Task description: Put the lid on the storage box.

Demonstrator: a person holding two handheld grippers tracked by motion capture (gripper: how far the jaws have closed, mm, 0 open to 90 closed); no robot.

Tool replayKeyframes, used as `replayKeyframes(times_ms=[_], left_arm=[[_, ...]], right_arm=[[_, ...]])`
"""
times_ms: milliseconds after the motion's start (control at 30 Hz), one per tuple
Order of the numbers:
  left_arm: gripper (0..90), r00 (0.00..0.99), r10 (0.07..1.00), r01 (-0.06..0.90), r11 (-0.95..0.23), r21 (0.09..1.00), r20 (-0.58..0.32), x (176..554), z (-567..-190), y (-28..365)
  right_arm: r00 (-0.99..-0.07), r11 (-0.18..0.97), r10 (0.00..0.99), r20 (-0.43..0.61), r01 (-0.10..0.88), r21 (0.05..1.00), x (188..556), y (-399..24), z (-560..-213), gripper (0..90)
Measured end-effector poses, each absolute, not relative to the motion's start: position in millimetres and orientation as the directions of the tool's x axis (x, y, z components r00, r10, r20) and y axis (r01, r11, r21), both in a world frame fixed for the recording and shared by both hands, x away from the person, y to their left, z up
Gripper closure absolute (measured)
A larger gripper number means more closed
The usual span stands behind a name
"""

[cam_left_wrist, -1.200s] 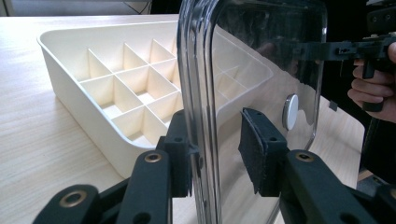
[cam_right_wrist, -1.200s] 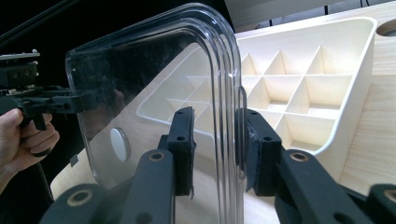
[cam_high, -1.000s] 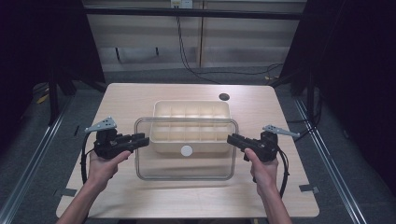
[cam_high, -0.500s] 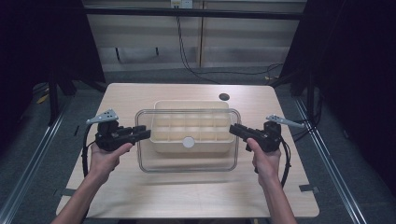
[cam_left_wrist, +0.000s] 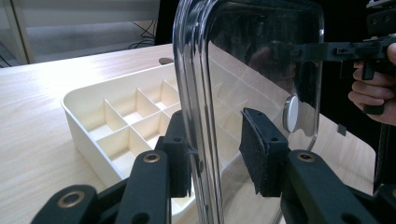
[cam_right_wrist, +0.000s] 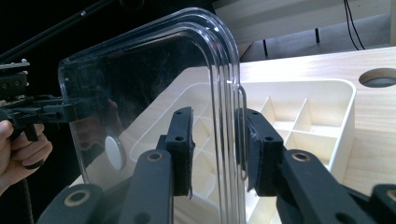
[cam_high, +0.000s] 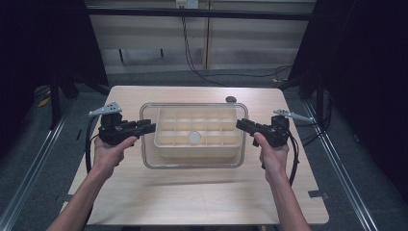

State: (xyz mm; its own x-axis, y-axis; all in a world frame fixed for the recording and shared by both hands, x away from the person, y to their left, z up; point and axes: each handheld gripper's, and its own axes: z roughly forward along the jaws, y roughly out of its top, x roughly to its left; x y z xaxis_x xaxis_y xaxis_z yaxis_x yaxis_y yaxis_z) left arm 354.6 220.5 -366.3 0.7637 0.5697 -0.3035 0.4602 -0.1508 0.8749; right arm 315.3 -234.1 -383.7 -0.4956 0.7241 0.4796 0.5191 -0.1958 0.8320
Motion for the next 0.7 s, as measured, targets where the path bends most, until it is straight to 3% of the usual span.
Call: replayKeyframes(times_ms=[700], left_arm=[[63.7,0.746,0.586,0.482,-0.147,0.864,-0.316,391,-358,219]], right_arm=[[-0.479,-0.205,0.739,0.474,0.511,0.835,348,-232,-371,66.6]])
